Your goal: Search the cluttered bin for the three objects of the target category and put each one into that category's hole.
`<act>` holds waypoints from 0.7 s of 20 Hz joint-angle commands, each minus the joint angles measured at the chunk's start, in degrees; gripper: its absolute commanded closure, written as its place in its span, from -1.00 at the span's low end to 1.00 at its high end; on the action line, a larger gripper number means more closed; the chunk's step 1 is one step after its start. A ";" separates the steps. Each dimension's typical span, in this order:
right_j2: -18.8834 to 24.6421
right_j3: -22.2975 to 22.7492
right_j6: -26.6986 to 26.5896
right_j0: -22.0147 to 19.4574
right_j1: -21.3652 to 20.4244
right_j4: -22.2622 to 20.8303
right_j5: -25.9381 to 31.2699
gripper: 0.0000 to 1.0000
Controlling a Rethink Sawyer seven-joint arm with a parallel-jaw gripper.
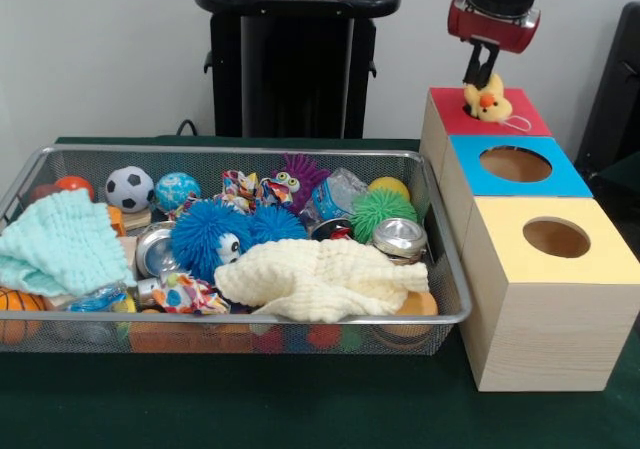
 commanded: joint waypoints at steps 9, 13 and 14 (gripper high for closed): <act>2.50 -14.05 7.60 -1.46 4.61 0.29 15.15 1.00; 2.57 -14.11 7.76 -1.52 5.93 0.37 12.89 1.00; 2.47 -13.77 7.72 -1.37 5.57 0.29 12.77 1.00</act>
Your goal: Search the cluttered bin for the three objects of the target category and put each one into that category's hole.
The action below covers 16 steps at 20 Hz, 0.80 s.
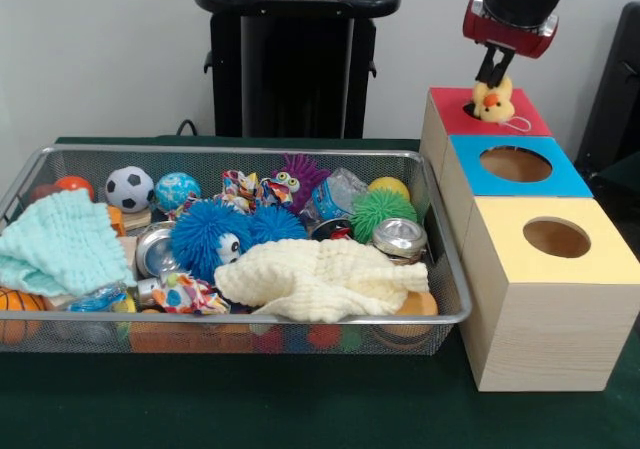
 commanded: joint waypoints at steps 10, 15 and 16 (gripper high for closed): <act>2.62 -6.51 6.72 -2.44 -1.11 0.87 6.62 1.00; 2.74 -6.71 6.24 -3.06 -1.21 0.78 7.14 1.00; 2.58 -6.30 6.11 -3.03 -0.82 0.41 5.72 1.00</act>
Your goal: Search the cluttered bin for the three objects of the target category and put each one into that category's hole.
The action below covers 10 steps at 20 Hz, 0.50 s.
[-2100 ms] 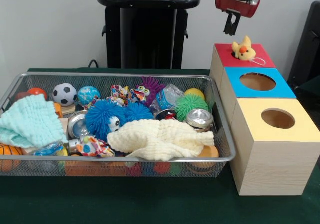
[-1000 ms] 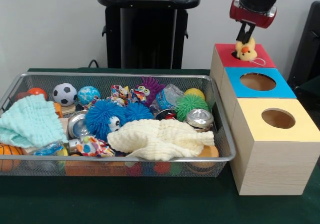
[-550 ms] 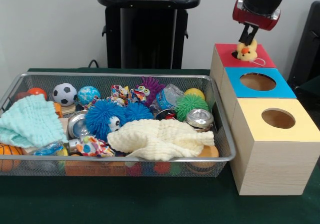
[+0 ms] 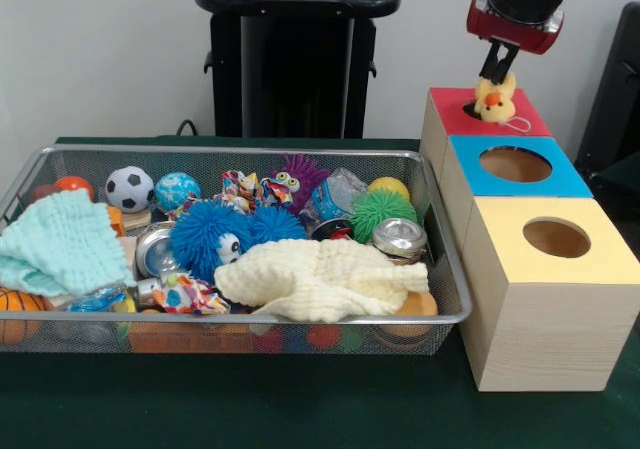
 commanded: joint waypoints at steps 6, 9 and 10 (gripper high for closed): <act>1.72 -4.40 7.18 -2.38 12.27 -4.41 -18.51 1.00; 0.14 -5.29 9.98 -0.31 16.00 -5.11 -23.69 1.00; -0.44 -6.05 10.52 0.21 16.83 -5.05 -24.02 1.00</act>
